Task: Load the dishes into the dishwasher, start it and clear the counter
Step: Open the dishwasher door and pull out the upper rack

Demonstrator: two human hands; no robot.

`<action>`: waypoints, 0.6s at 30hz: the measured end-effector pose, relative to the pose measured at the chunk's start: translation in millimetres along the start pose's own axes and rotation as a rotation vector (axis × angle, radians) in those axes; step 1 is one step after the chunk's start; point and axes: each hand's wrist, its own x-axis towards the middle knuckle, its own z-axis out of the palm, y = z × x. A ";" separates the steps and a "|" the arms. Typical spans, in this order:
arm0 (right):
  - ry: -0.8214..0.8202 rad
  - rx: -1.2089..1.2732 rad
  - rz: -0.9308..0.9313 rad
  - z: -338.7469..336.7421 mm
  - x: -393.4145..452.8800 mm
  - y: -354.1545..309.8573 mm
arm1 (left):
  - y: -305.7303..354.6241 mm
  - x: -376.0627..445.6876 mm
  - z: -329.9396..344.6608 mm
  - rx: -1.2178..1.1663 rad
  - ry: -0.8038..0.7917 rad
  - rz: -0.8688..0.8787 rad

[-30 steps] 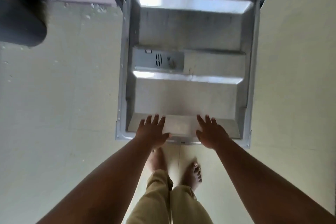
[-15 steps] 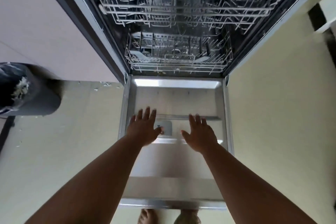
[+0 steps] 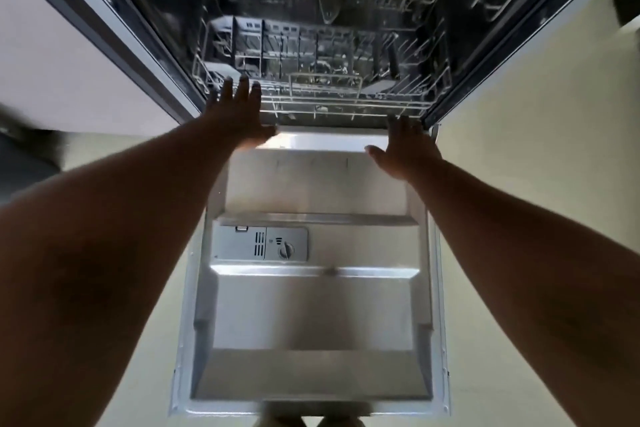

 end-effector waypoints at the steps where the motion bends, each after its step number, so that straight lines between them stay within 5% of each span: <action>1: 0.008 -0.020 0.002 -0.3 11.7 0.9 | -2.2 10.9 2.3 -0.005 0.002 0.000; 9: 0.098 -0.001 -0.047 20.5 71.0 -11.2 | 3.6 46.5 42.4 -0.087 -0.045 0.014; 18: 0.320 -0.005 -0.020 34.9 30.8 -14.2 | 11.5 12.0 69.3 -0.041 0.092 0.007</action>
